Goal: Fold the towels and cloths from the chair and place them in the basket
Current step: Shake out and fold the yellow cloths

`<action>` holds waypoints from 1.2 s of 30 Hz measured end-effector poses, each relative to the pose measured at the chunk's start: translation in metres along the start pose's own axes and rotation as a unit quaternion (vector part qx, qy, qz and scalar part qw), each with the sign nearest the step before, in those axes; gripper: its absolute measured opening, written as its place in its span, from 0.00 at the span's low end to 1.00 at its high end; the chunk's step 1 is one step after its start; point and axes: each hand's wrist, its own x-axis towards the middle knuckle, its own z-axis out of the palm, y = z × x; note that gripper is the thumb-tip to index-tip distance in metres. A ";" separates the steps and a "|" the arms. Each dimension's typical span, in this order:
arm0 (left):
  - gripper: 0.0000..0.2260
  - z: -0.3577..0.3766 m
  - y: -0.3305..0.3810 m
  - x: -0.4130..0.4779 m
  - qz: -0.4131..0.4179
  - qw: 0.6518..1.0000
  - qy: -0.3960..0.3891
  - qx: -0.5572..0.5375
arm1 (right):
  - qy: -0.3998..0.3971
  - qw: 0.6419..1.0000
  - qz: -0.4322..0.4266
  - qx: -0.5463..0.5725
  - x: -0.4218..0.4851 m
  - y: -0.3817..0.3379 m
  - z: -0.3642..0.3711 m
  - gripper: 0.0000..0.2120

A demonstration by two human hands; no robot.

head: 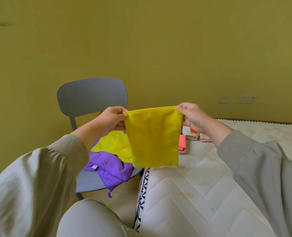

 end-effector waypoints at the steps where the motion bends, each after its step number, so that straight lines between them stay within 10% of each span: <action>1: 0.09 0.002 0.001 -0.001 -0.005 1.000 -0.024 -0.017 | -0.005 1.000 0.002 0.000 -0.004 -0.002 -0.001 0.12; 9: 0.09 0.023 -0.005 0.003 -0.091 0.985 -0.111 -0.100 | -0.006 1.000 0.026 0.000 -0.020 0.008 -0.039 0.09; 18: 0.08 0.086 -0.098 0.064 -0.007 0.947 0.111 0.301 | 0.103 0.931 0.045 -0.346 0.028 0.120 -0.051 0.21; 22: 0.04 0.110 -0.134 0.079 -0.105 0.986 0.108 0.070 | 0.116 0.938 0.095 -0.312 0.051 0.158 -0.042 0.18; 36: 0.10 0.121 -0.166 0.079 -0.198 0.942 0.146 -0.229 | 0.179 0.970 0.164 -0.020 0.033 0.192 -0.036 0.06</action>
